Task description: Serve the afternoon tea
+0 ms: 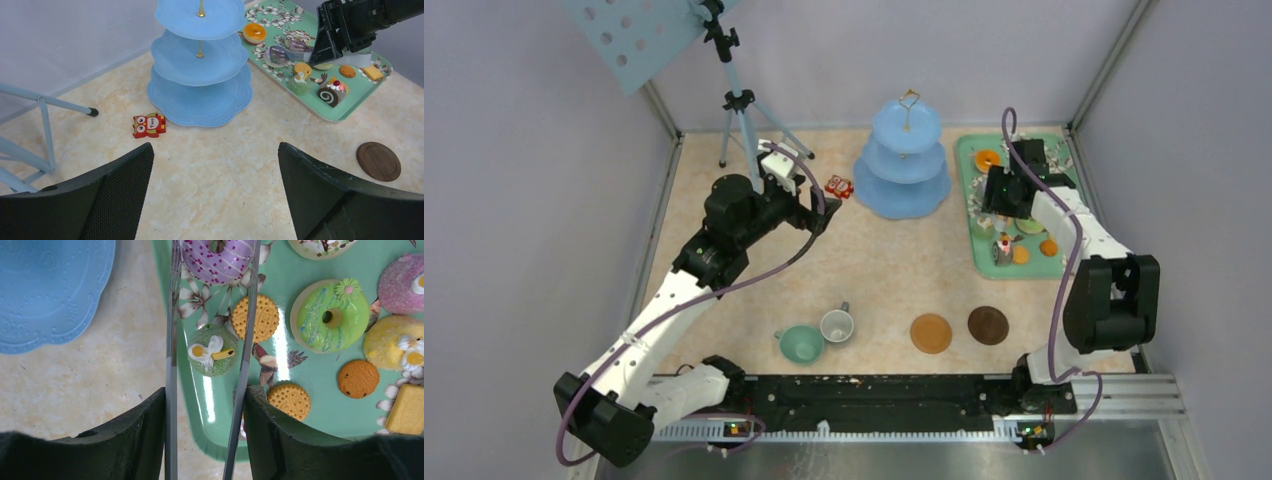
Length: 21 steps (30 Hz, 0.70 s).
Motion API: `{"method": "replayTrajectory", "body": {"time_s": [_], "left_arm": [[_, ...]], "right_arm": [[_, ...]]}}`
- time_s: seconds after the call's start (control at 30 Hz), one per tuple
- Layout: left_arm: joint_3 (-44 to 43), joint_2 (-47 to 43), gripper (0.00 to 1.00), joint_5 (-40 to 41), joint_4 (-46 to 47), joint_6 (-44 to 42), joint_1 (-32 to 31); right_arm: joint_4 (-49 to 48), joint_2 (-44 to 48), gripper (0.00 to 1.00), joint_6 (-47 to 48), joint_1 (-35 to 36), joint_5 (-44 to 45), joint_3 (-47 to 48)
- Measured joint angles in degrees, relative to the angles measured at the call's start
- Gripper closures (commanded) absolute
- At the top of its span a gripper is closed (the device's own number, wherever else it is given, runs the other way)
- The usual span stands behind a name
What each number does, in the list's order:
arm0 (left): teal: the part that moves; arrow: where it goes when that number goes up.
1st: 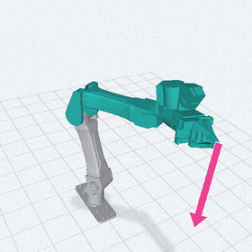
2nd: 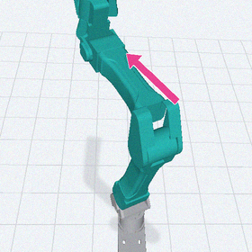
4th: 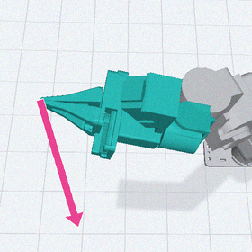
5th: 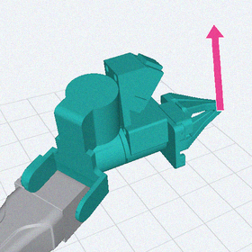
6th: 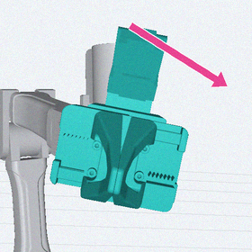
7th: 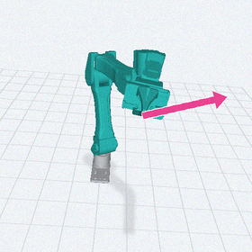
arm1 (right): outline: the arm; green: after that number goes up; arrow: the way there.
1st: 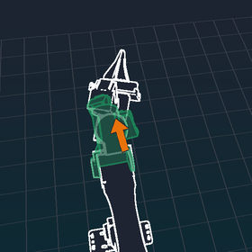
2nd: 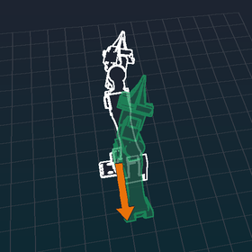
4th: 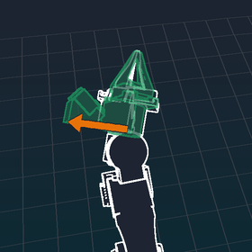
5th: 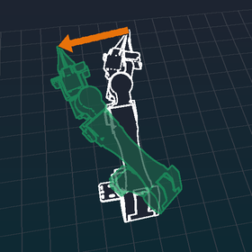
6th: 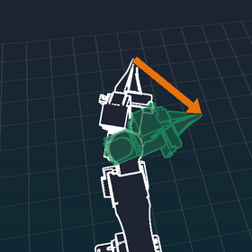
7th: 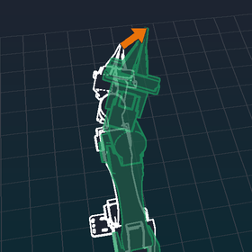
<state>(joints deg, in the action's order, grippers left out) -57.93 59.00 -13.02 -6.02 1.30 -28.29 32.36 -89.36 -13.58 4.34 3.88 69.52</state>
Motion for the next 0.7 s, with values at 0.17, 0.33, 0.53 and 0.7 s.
{"method": "replayTrajectory", "body": {"time_s": [0.17,0.33,0.53,0.7], "left_arm": [[0.00,0.00,0.01,0.07,0.00,0.00,-0.02],[0.00,0.00,0.01,0.07,0.00,0.00,-0.07],[0.00,0.00,0.01,0.07,0.02,0.00,-0.28],[0.02,0.00,0.01,0.07,0.02,0.00,-0.28]], "right_arm": [[-0.24,-1.55,0.47,0.20,0.00,0.15,0.00],[-0.74,-2.86,0.48,0.55,0.00,0.13,0.00],[-1.88,-2.97,0.51,0.57,0.00,0.70,0.00],[-2.62,-2.89,0.56,0.57,0.00,0.98,0.00]]}}
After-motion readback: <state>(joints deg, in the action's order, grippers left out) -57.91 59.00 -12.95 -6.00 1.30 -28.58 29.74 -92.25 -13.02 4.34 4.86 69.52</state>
